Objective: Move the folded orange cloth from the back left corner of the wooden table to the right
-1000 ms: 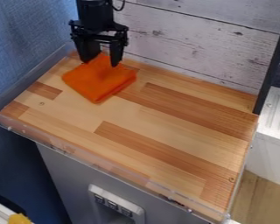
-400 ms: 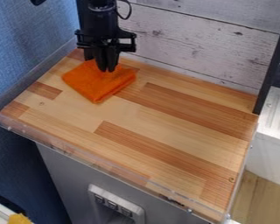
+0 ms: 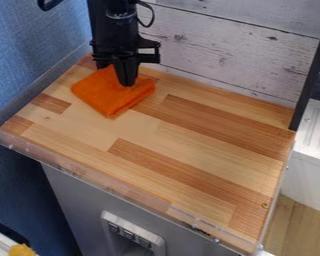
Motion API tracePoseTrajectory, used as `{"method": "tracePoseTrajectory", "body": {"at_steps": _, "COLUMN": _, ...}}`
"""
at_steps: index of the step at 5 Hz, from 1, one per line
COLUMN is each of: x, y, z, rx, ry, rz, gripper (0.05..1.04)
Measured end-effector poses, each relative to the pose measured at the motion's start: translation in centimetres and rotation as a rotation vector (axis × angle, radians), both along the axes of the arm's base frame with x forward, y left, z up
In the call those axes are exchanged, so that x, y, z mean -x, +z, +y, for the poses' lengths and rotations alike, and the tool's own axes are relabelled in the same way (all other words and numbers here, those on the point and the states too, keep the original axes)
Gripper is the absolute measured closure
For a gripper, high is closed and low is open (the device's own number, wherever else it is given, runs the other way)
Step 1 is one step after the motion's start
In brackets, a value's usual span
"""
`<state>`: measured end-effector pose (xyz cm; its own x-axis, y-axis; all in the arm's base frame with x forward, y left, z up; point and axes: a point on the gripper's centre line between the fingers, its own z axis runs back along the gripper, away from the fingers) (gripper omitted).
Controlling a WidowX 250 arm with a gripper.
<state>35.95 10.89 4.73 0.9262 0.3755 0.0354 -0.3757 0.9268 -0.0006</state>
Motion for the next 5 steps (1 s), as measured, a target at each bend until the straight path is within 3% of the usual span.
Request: {"method": "tracePoseTrajectory", "body": {"at_steps": 5, "x": -0.4, "y": -3.4, "z": -0.2, "rx": 0.019, "ry": -0.008, "rz": 0.036, "gripper": 1.021}}
